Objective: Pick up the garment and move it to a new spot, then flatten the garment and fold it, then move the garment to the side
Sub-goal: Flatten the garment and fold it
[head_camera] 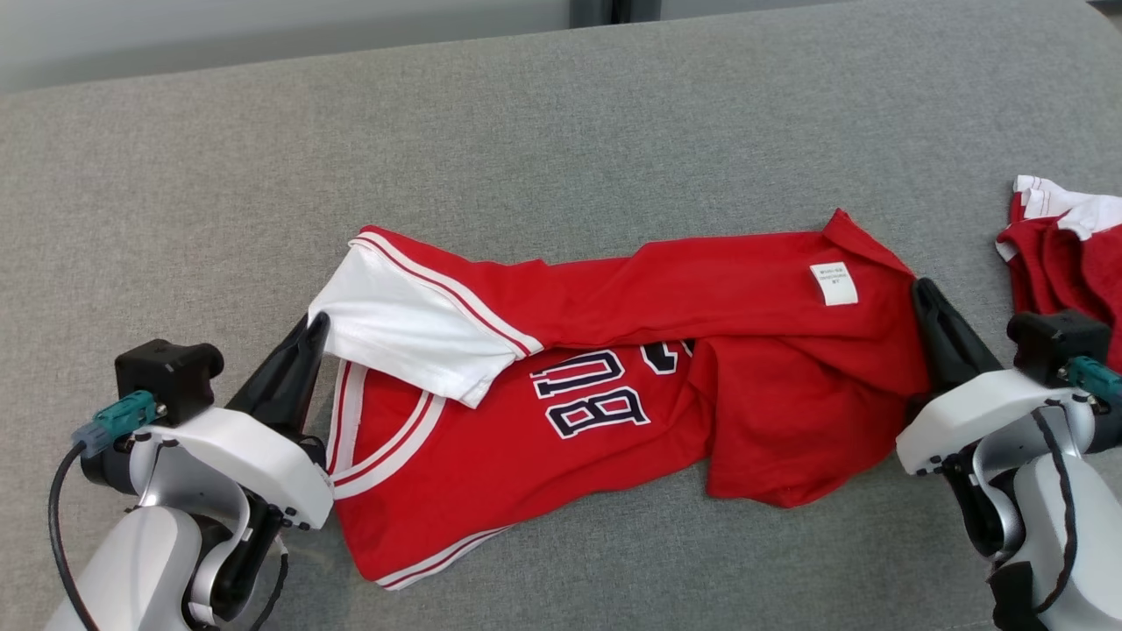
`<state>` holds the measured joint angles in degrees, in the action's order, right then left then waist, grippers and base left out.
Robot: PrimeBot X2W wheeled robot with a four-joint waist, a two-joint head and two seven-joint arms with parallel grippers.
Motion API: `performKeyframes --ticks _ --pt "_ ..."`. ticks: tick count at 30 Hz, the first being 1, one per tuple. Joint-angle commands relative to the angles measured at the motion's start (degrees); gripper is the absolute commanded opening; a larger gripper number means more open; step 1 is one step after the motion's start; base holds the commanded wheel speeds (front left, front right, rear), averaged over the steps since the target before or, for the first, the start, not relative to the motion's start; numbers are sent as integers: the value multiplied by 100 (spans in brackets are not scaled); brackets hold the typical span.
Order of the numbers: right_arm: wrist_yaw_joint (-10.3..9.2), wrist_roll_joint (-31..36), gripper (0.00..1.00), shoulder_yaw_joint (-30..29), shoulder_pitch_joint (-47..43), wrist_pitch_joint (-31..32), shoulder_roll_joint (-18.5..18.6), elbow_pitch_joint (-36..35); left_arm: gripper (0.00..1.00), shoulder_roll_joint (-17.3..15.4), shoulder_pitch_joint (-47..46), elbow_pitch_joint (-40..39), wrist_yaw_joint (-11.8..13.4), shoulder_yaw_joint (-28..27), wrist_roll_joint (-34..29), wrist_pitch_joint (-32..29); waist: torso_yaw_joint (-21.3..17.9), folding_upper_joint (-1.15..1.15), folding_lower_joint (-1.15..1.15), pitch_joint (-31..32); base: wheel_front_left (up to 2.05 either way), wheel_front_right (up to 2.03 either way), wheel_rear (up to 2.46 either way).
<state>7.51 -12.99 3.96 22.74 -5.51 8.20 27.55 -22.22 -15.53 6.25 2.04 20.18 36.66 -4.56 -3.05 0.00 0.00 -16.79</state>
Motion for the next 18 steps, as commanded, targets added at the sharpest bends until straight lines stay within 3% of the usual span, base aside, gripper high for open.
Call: performKeyframes --ticks 1,5,11,18 --pt "-4 -76 0 -16 94 -103 97 -162 0 -24 -34 -112 55 -78 -53 136 -37 0 0 29 0 0 0" --pt "-4 -170 0 -89 162 -255 173 -570 0 -33 -133 -333 140 -203 -136 387 -73 0 0 98 0 0 0" --pt "-3 -408 0 -334 288 -180 266 -1996 0 -145 -471 -1124 440 -547 -427 854 -83 0 0 340 0 0 0" --pt "-3 -607 0 -645 627 142 381 -3565 0 -344 -1264 -2158 589 -788 -784 1000 7 0 0 569 0 0 0"
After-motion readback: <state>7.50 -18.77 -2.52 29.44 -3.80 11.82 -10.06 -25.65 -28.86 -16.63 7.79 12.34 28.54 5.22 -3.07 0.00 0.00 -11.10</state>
